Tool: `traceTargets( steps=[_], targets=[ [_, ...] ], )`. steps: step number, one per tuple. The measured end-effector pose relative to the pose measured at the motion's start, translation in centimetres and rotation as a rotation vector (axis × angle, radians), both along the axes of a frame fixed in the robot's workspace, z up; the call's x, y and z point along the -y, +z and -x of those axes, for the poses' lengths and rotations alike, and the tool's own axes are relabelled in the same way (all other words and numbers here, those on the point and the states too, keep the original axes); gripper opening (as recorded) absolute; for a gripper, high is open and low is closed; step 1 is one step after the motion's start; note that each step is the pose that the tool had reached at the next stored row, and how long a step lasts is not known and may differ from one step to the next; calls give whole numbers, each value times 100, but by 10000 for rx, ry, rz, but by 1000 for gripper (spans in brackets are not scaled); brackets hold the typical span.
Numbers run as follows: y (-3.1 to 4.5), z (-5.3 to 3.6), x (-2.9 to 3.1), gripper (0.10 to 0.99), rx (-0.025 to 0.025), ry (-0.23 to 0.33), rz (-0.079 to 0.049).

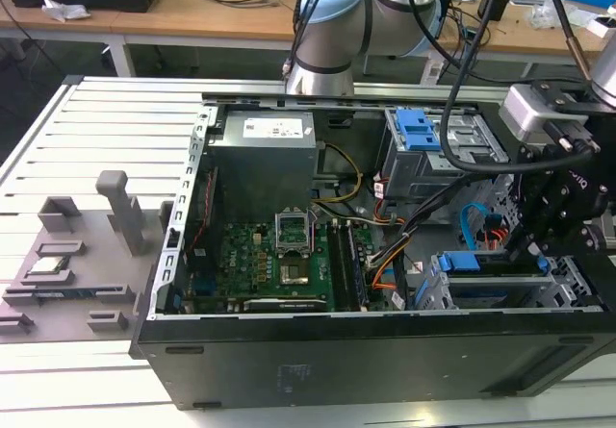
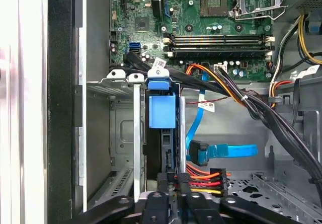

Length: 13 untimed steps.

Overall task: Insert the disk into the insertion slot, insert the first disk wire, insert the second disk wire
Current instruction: 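Insert the first disk wire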

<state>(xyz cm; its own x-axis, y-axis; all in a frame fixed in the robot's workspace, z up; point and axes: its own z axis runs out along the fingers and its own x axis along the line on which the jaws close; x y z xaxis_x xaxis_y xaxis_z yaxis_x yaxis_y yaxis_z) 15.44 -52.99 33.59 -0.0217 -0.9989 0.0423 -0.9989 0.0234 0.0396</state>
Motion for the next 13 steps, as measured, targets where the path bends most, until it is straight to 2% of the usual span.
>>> traceTargets(
  steps=[1,2,3,4,6,7,9,13],
  targets=[
    [2,0,0,247,1,-1,7],
    [4,0,0,247,1,-1,8],
    [44,0,-1,247,1,-2,7],
    [129,0,-1,247,1,-2,7],
    [234,0,-15,247,1,-1,9],
    [277,0,-27,235,1,-2,8],
    [335,0,-39,106,1,-2,7],
    [396,0,-43,106,1,-2,6]
  ],
)
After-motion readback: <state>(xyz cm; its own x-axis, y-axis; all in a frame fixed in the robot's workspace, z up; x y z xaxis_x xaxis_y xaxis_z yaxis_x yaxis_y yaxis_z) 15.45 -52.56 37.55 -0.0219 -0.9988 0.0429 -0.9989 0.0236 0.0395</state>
